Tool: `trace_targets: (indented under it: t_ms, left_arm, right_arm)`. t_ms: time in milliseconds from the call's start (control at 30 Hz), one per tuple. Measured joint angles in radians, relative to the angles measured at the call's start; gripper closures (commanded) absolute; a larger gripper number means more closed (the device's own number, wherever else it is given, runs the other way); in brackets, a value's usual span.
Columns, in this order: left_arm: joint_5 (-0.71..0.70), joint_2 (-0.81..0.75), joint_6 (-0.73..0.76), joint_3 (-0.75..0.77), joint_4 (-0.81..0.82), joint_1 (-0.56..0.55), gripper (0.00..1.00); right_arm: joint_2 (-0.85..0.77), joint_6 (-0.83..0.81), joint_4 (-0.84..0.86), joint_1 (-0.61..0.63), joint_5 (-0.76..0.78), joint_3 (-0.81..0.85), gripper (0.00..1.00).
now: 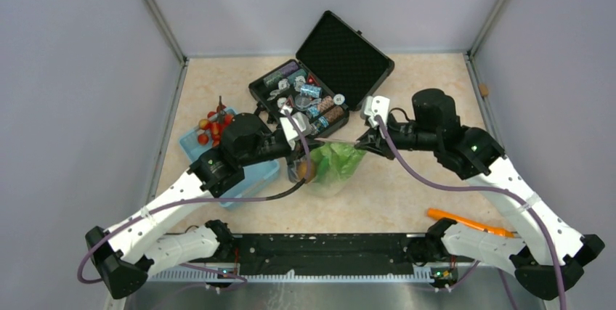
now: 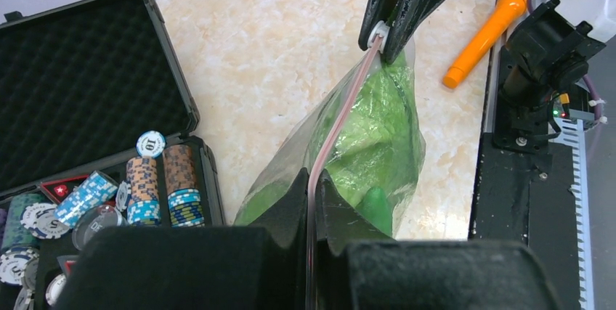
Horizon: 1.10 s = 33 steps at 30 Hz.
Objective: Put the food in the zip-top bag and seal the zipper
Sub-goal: Zip the zipper food storage bag at the center of the board.
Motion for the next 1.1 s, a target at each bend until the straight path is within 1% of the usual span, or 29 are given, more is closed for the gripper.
trace_targets:
  t_ms: [33, 67, 100, 133, 167, 267, 367, 467, 500, 567, 600, 700, 733, 800, 900, 1000, 1100]
  left_arm:
    - [0.008, 0.000, 0.000, 0.000, 0.000, 0.002, 1.00]
    - [0.020, 0.000, 0.000, 0.000, 0.000, 0.005, 1.00]
    - [0.034, 0.000, 0.000, -0.001, 0.002, 0.008, 1.00]
    - [0.048, 0.000, 0.000, -0.004, 0.006, 0.013, 1.00]
    - [0.050, -0.002, 0.000, -0.006, 0.002, 0.021, 1.00]
    - [0.039, -0.002, 0.001, -0.008, -0.024, 0.060, 1.00]
    - [0.032, -0.001, 0.005, -0.008, -0.029, 0.070, 1.00]
    - [0.039, -0.001, 0.008, -0.008, -0.029, 0.070, 1.00]
    - [0.044, 0.000, 0.008, -0.008, -0.029, 0.070, 1.00]
    - [0.053, 0.003, 0.008, -0.008, -0.029, 0.070, 1.00]
    - [0.059, 0.007, 0.009, -0.005, -0.029, 0.070, 1.00]
    - [0.074, 0.021, 0.008, 0.008, -0.031, 0.070, 1.00]
    - [0.077, 0.024, 0.008, 0.011, -0.031, 0.069, 1.00]
    - [0.080, 0.024, 0.009, 0.013, -0.034, 0.069, 1.00]
    - [0.087, 0.024, 0.008, 0.014, -0.037, 0.069, 1.00]
    - [0.095, 0.024, 0.008, 0.014, -0.038, 0.068, 1.00]
    - [0.101, 0.024, 0.008, 0.014, -0.038, 0.068, 1.00]
  right_arm:
    - [0.000, 0.000, -0.001, -0.002, -0.006, 0.000, 0.92]
    - [0.000, 0.000, -0.002, -0.004, -0.013, 0.000, 0.78]
    - [0.000, 0.003, 0.000, -0.006, -0.018, -0.001, 0.34]
    - [0.000, 0.011, 0.002, -0.007, -0.016, -0.003, 0.09]
    - [-0.004, 0.029, -0.006, -0.013, -0.006, -0.005, 0.04]
    - [-0.035, 0.053, -0.023, -0.046, 0.027, -0.022, 0.04]
    - [-0.088, 0.070, -0.023, -0.050, 0.055, -0.034, 0.04]
    - [-0.147, 0.072, -0.019, -0.050, 0.078, -0.037, 0.11]
    - [-0.165, 0.075, -0.004, -0.050, 0.090, -0.047, 0.14]
    - [-0.189, 0.080, 0.014, -0.050, 0.108, -0.066, 0.28]
    - [-0.193, 0.090, 0.023, -0.050, 0.113, -0.072, 0.33]
    - [-0.169, 0.108, 0.063, -0.050, 0.103, -0.083, 0.36]
    - [-0.161, 0.113, 0.078, -0.050, 0.090, -0.087, 0.36]
    - [-0.141, 0.113, 0.122, -0.050, 0.048, -0.108, 0.30]
    - [-0.121, 0.101, 0.153, -0.050, 0.007, -0.148, 0.28]
    - [-0.098, 0.082, 0.161, -0.050, -0.022, -0.166, 0.21]
    - [-0.088, 0.060, 0.204, -0.050, -0.029, -0.197, 0.20]
